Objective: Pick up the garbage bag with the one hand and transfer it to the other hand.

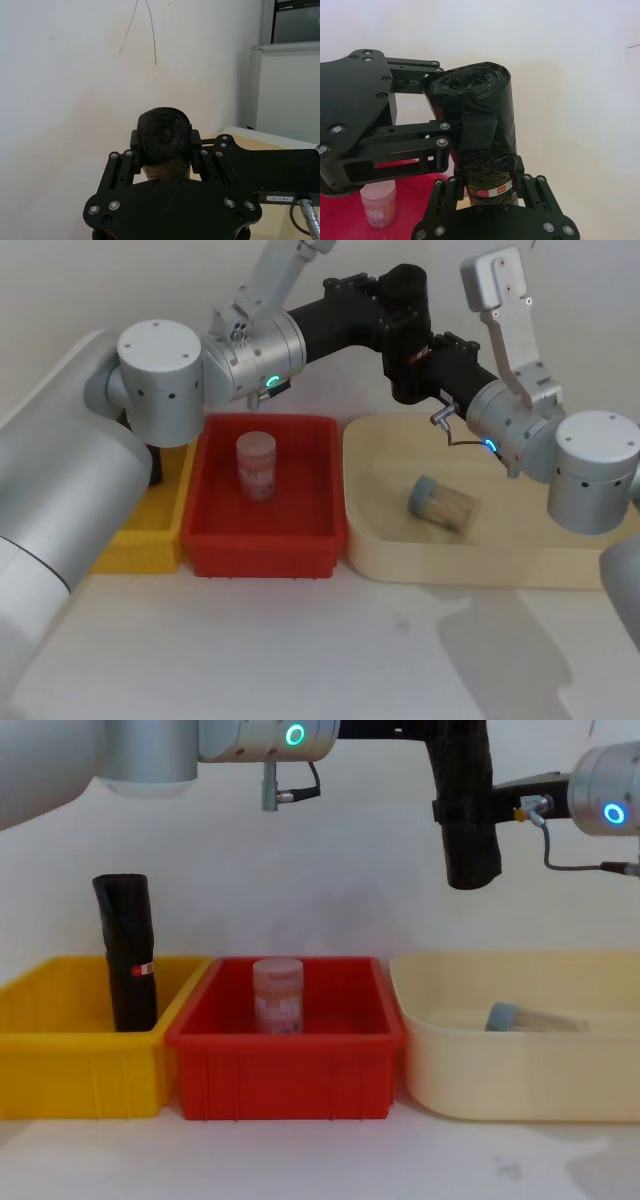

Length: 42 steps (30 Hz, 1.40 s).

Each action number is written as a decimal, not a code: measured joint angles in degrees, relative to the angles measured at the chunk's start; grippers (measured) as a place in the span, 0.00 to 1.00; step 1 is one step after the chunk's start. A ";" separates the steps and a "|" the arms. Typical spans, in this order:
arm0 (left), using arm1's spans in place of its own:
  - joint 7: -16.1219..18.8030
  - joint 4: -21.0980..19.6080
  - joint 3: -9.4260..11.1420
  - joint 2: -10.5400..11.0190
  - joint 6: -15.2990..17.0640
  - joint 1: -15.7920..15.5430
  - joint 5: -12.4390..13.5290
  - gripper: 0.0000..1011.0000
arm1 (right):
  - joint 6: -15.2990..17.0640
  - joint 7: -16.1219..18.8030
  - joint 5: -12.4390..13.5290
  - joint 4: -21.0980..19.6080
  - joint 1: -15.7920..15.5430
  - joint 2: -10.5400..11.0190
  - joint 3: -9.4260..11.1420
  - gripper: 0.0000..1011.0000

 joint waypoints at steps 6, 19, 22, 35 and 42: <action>-0.01 0.00 0.00 0.00 0.00 0.00 0.00 0.59 | 0.02 -0.07 0.00 0.05 0.02 -0.02 0.06 0.54; 0.00 0.00 0.00 0.00 0.00 0.00 0.00 0.95 | 1.88 -2.74 -0.63 0.29 -0.30 -0.42 1.50 0.54; 0.00 0.00 0.00 0.00 0.00 0.00 0.00 0.99 | 2.66 -3.88 -0.77 0.45 -0.49 -0.54 2.28 0.54; 0.00 0.00 -0.01 0.00 0.00 0.00 0.00 0.99 | 6.45 -8.93 -0.95 2.02 -1.13 -0.61 6.76 0.62; 0.00 0.00 0.00 0.00 0.00 0.00 0.00 0.99 | 8.16 -11.04 -0.86 3.56 -1.16 -0.50 9.17 0.82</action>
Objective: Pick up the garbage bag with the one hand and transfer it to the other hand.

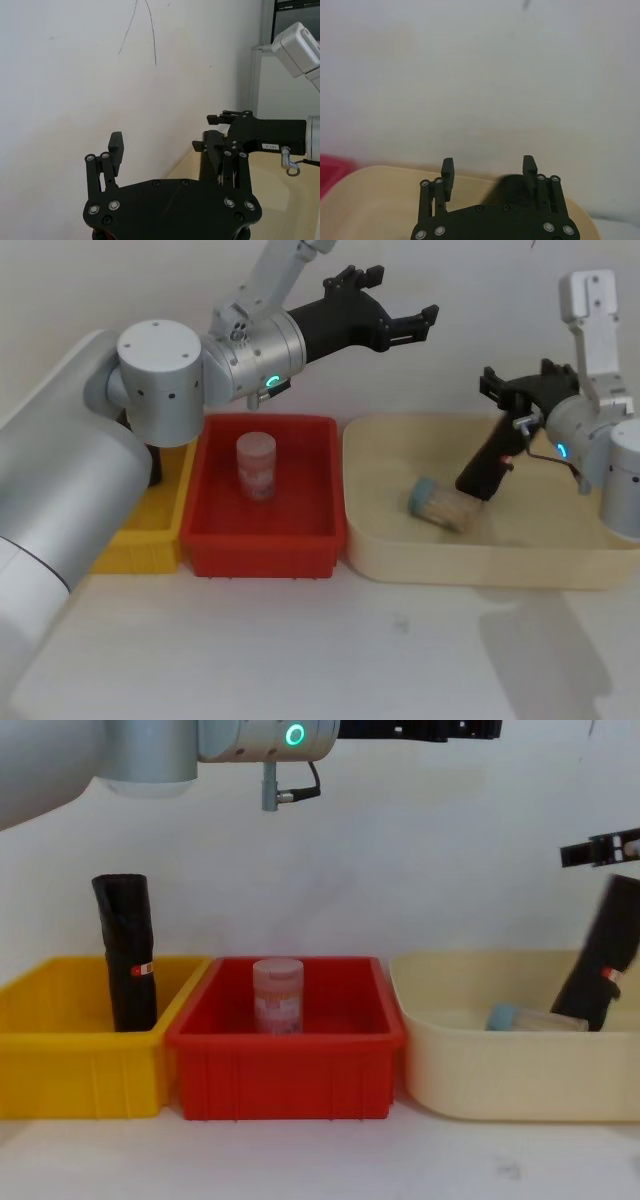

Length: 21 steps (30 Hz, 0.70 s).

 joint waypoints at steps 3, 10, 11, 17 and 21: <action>0.00 0.00 0.00 0.00 0.00 0.00 0.00 0.99 | 0.43 -0.57 0.04 0.42 0.00 0.04 0.64 0.89; 0.00 0.00 0.00 0.00 0.00 0.00 0.00 0.99 | 1.20 -1.46 0.13 1.12 0.01 0.08 1.74 0.99; 0.00 0.00 0.00 0.00 0.00 0.00 0.00 0.99 | 1.32 -1.59 0.15 1.25 0.01 0.08 1.91 0.99; 0.00 0.00 0.00 0.00 0.00 0.00 0.00 0.99 | 1.65 -1.98 0.19 1.57 0.03 0.11 2.38 0.99; 0.00 -0.01 0.00 0.00 0.00 0.00 0.00 0.99 | 1.83 -2.20 0.23 1.75 0.03 0.13 2.63 0.99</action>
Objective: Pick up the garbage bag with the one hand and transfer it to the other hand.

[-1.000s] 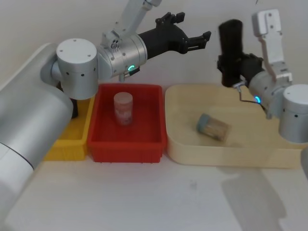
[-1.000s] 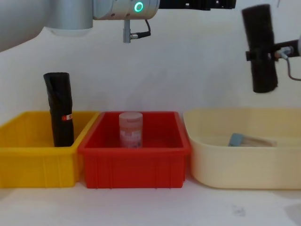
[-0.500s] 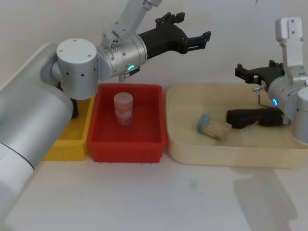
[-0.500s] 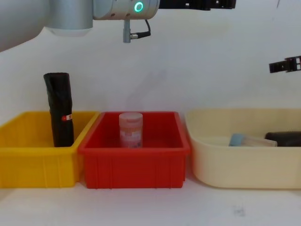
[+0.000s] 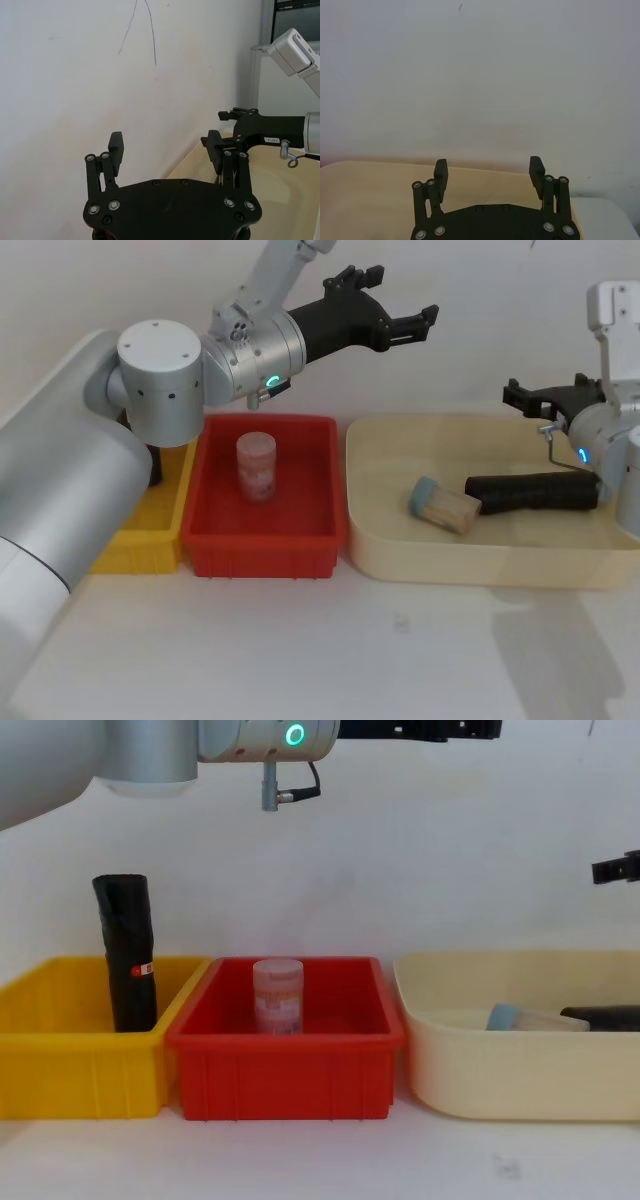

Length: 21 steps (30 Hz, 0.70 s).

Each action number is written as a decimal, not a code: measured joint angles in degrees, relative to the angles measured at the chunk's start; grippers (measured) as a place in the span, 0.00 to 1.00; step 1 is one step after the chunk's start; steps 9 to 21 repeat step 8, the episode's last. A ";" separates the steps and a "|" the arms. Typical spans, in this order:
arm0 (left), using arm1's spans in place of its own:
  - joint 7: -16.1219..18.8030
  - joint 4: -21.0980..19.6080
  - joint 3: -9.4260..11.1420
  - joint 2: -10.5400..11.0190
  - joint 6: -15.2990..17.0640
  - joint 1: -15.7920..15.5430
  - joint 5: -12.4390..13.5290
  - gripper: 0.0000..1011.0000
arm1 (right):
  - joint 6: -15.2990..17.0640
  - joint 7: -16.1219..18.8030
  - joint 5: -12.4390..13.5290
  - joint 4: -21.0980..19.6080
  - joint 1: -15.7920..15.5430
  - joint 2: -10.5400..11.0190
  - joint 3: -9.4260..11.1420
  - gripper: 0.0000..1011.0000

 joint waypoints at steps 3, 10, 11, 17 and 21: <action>0.00 0.00 0.00 0.00 0.00 0.00 0.00 0.99 | 0.07 -0.11 0.02 0.07 0.00 0.01 0.11 0.99; 0.00 0.00 0.00 0.00 0.00 0.00 0.00 0.99 | 0.16 -0.21 0.05 0.16 0.00 0.03 0.24 0.99; 0.00 0.00 0.00 0.00 0.00 0.00 0.00 0.99 | 0.16 -0.21 0.05 0.16 0.00 0.03 0.24 0.99; 0.00 0.00 0.00 0.00 0.00 0.00 0.00 0.99 | 0.16 -0.21 0.05 0.16 0.00 0.03 0.24 0.99; 0.00 0.00 0.00 0.00 0.00 0.00 0.00 0.99 | 0.16 -0.21 0.05 0.16 0.00 0.03 0.24 0.99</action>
